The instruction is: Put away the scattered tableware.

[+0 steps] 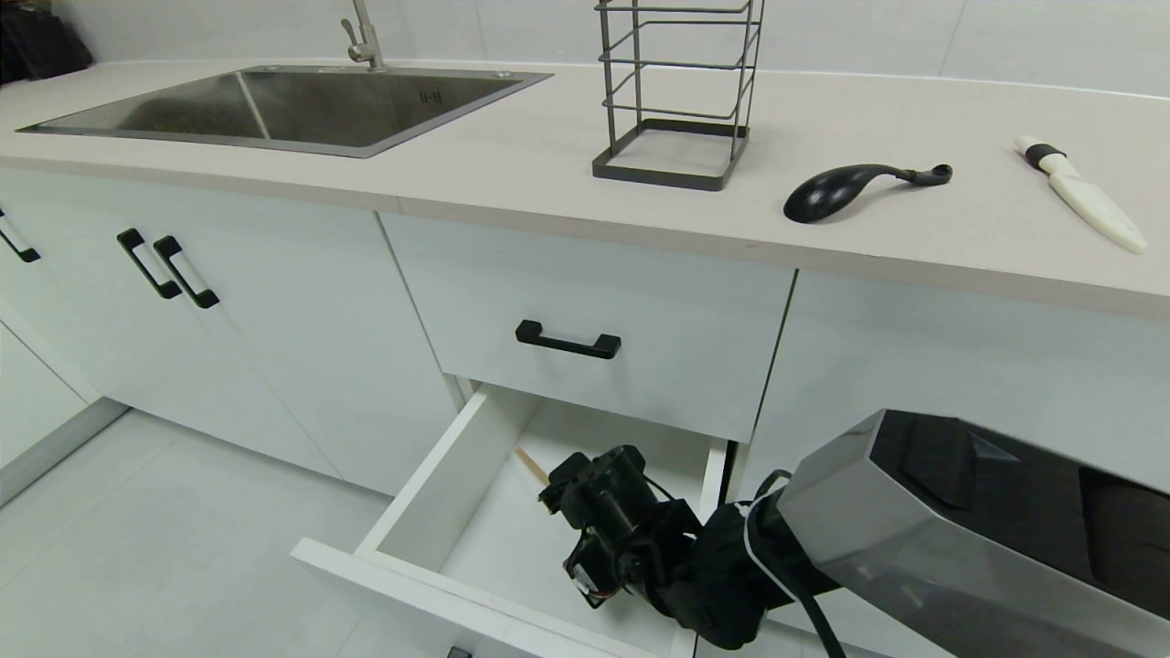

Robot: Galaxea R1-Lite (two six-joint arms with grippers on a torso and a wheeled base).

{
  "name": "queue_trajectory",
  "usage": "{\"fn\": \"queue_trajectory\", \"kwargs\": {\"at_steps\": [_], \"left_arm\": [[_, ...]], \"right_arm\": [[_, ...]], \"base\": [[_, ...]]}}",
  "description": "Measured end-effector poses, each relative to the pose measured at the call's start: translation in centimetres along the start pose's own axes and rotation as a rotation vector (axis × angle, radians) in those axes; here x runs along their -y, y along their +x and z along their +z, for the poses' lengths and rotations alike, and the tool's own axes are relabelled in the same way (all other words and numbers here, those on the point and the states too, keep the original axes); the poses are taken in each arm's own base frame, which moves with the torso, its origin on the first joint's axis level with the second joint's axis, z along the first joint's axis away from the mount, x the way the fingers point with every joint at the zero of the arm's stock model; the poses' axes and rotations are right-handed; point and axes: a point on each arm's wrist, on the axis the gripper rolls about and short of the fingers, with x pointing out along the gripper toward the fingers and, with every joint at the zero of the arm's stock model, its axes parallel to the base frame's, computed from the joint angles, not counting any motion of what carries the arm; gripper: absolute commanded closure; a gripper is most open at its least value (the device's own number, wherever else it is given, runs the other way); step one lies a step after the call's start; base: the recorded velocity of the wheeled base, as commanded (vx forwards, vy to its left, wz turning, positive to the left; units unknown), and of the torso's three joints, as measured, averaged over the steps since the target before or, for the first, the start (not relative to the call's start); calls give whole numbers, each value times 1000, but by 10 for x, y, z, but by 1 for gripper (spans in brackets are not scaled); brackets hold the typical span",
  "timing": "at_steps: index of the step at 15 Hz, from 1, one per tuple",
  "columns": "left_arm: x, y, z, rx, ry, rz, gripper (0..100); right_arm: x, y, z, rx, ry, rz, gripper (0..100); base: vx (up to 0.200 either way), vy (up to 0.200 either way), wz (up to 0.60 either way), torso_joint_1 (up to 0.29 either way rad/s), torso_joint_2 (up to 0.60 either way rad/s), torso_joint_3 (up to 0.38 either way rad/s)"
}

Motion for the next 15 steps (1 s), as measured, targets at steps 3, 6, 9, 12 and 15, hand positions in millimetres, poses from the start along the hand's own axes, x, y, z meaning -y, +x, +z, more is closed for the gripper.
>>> {"fn": "queue_trajectory", "kwargs": {"at_steps": [3, 6, 9, 12, 15], "left_arm": [[0, 0, 0, 0, 0, 0, 0], [0, 0, 0, 0, 0, 0, 0], [0, 0, 0, 0, 0, 0, 0], [0, 0, 0, 0, 0, 0, 0], [0, 0, 0, 0, 0, 0, 0]], "right_arm": [[-1, 3, -1, -3, -3, 1, 100], [-2, 4, -2, -5, -5, 2, 100], [-2, 5, -2, -6, -11, 2, 0], [-2, 4, -2, -4, -22, 2, 0], [-2, 1, 0, -22, -27, 5, 0]], "base": [[0, 0, 0, 0, 0, 0], [0, 0, 0, 0, 0, 0], [0, 0, 0, 0, 0, 0], [0, 0, 0, 0, 0, 0], [0, 0, 0, 0, 0, 0]]}}
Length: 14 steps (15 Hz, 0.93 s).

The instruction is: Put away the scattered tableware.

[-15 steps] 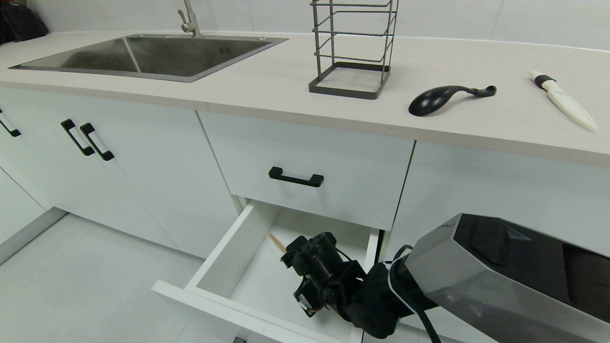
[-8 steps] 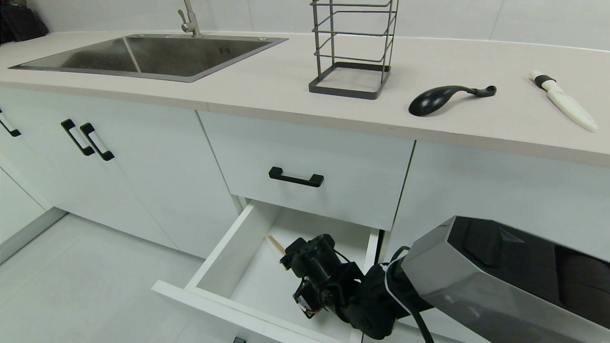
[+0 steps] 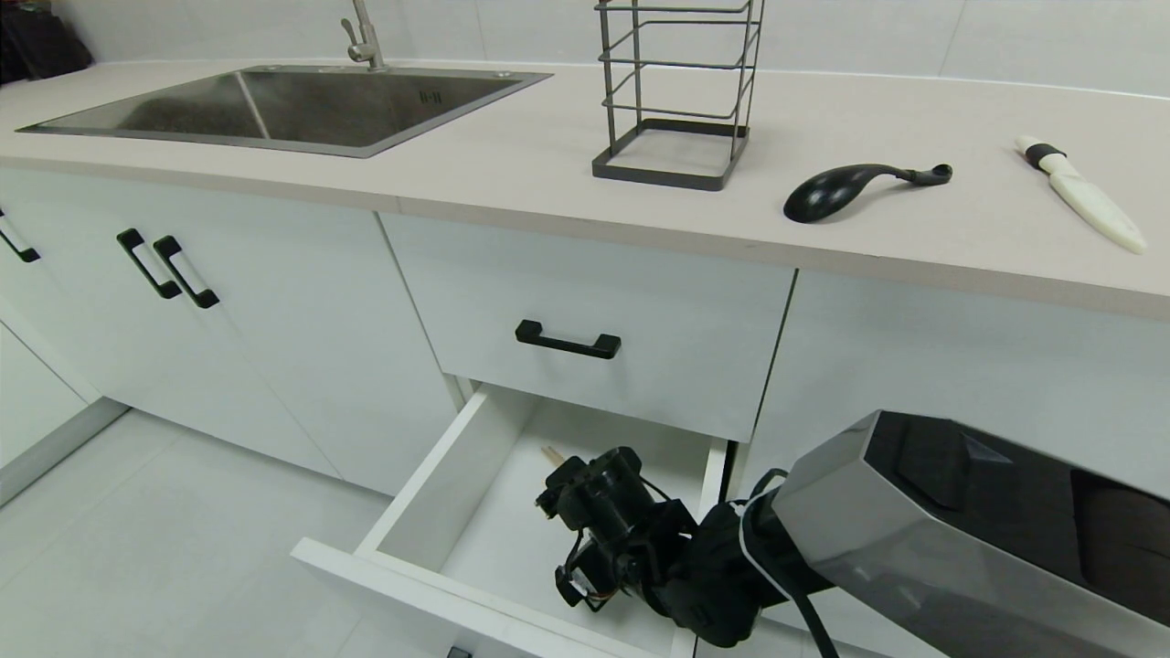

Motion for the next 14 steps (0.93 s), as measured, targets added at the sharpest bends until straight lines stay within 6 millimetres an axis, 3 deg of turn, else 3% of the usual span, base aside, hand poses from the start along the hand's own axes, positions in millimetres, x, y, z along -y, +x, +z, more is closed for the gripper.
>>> {"fn": "queue_trajectory", "kwargs": {"at_steps": [6, 14], "left_arm": [[0, 0, 0, 0, 0, 0, 0], [0, 0, 0, 0, 0, 0, 0]], "right_arm": [[-1, -14, 17, 39, 10, 8, 0], [-8, -53, 50, 143, 18, 39, 0]], "base": [[0, 0, 0, 0, 0, 0], [0, 0, 0, 0, 0, 0]]}}
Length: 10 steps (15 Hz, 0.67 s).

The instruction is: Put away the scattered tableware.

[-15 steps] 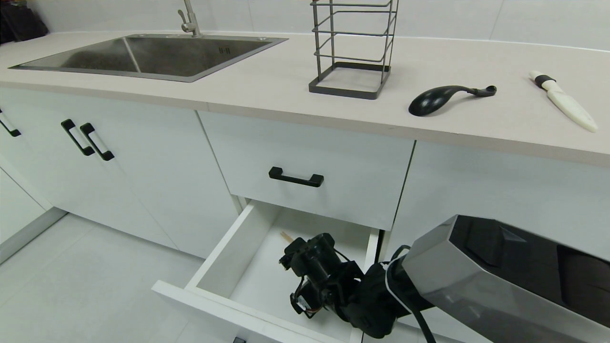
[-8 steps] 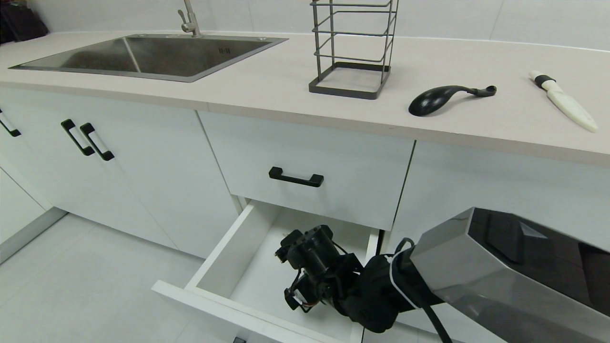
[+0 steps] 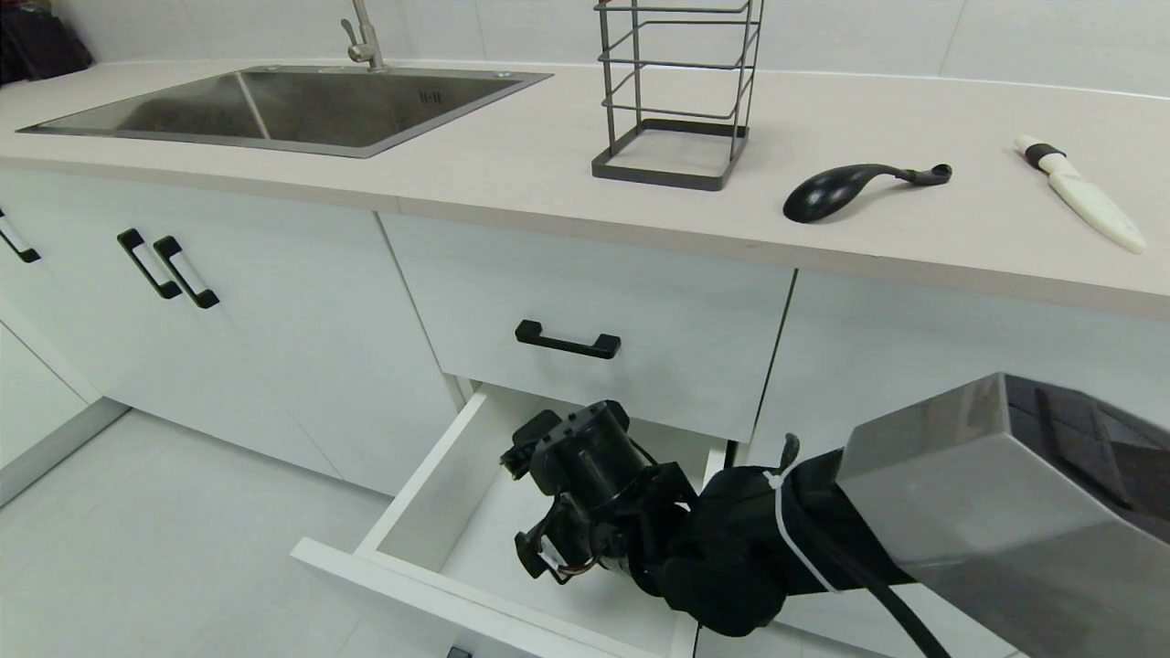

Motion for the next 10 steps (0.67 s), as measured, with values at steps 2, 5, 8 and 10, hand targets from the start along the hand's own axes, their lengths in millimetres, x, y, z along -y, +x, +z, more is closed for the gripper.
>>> {"fn": "queue_trajectory", "kwargs": {"at_steps": [2, 5, 8, 10], "left_arm": [[0, 0, 0, 0, 0, -1, 0], [0, 0, 0, 0, 0, 0, 0], [0, 0, 0, 0, 0, 0, 0], [0, 0, 0, 0, 0, 0, 0]], "right_arm": [[-5, -14, 10, 33, -2, 16, 0], [-7, -32, 23, 76, 0, 30, 0], [-7, -56, 37, 134, 4, 52, 0], [-4, -73, 40, 209, 9, 74, 0]], "base": [[0, 0, 0, 0, 0, 0], [0, 0, 0, 0, 0, 0], [0, 0, 0, 0, 0, 0], [0, 0, 0, 0, 0, 0]]}}
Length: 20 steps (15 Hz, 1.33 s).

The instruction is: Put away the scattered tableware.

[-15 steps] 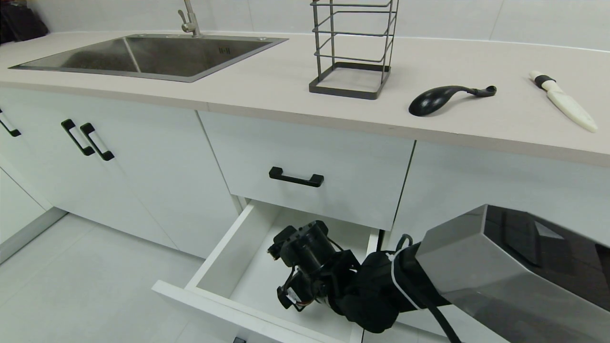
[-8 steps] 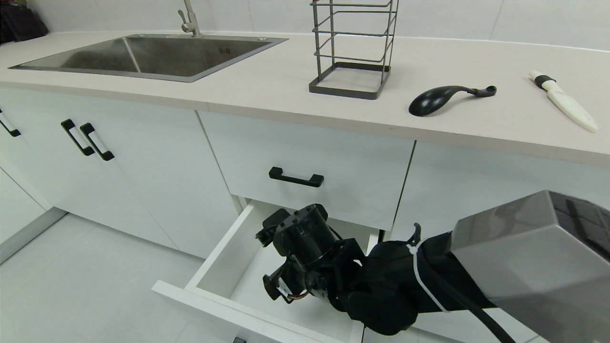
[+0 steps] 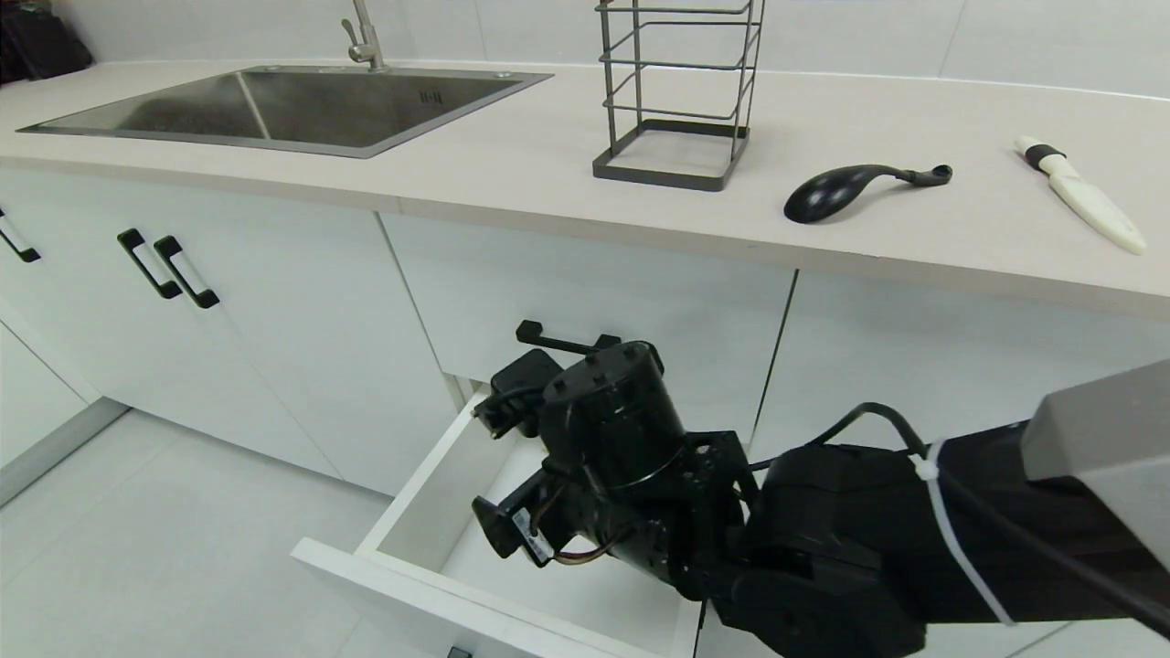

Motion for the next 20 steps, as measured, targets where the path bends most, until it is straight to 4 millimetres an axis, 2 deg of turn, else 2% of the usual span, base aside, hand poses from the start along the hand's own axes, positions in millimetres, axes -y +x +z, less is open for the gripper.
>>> {"fn": "queue_trajectory", "kwargs": {"at_steps": [2, 8, 10, 14, 20], "left_arm": [[0, 0, 0, 0, 0, 0, 0], [0, 0, 0, 0, 0, 0, 0], [0, 0, 0, 0, 0, 0, 0], [0, 0, 0, 0, 0, 0, 0], [0, 0, 0, 0, 0, 0, 0]], "right_arm": [[3, -19, -5, 49, -4, 53, 0], [19, -88, -46, 157, -51, 375, 0], [27, -103, -52, 165, -59, 396, 0], [30, -121, -84, 64, -70, 362, 0], [32, -126, -94, 33, -82, 305, 0]], "base": [[0, 0, 0, 0, 0, 0], [0, 0, 0, 0, 0, 0], [0, 0, 0, 0, 0, 0], [0, 0, 0, 0, 0, 0], [0, 0, 0, 0, 0, 0]]}}
